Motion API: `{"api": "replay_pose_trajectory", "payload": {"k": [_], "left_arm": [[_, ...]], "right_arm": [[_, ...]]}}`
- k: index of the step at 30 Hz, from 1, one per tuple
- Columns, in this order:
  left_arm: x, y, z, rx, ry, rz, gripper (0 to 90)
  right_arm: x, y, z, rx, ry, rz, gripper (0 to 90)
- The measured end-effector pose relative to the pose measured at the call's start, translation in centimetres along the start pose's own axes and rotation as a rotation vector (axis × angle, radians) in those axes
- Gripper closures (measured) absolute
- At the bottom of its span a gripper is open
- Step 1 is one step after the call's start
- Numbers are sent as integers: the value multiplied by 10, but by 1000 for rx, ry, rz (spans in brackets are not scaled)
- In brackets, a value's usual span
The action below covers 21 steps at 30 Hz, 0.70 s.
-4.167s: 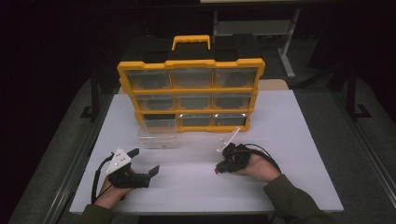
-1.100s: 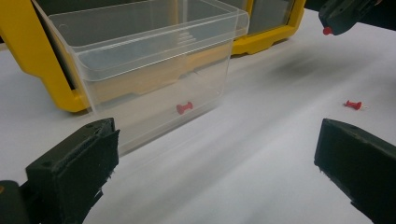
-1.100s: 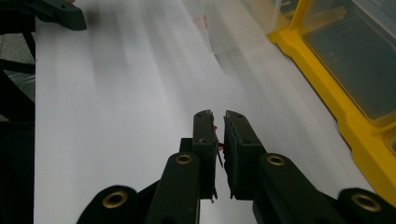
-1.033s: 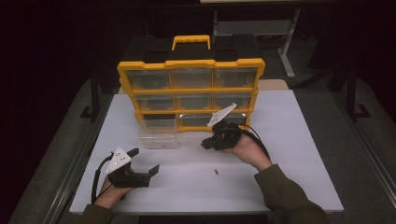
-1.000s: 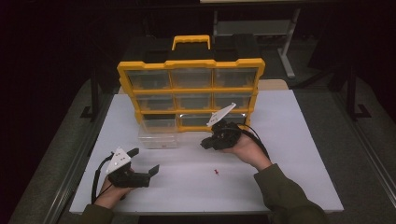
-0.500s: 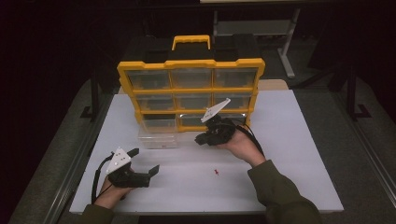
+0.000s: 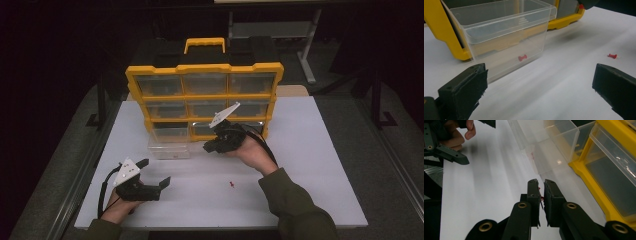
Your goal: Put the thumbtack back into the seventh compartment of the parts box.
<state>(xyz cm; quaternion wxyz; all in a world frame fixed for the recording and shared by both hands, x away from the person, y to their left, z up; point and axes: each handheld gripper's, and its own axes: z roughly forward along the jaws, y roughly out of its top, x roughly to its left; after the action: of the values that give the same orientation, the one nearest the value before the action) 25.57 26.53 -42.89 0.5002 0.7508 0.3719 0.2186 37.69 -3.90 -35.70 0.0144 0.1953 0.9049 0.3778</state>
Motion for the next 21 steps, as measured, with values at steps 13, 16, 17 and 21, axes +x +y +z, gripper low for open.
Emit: {"api": "replay_pose_trajectory", "payload": {"k": [13, 16, 17, 21], "left_arm": [[0, 0, 0, 1, 1, -6, 0], [0, 0, 0, 1, 2, -6, 0], [1, 0, 0, 2, 2, -6, 0], [1, 0, 0, 4, 2, -5, 0]], "right_arm": [[0, 16, 4, -13, 4, -8, 824], [-1, 20, 6, -14, 2, -7, 824], [0, 21, 6, -13, 3, -5, 824], [-1, 26, 7, -20, 6, -14, 824]]}}
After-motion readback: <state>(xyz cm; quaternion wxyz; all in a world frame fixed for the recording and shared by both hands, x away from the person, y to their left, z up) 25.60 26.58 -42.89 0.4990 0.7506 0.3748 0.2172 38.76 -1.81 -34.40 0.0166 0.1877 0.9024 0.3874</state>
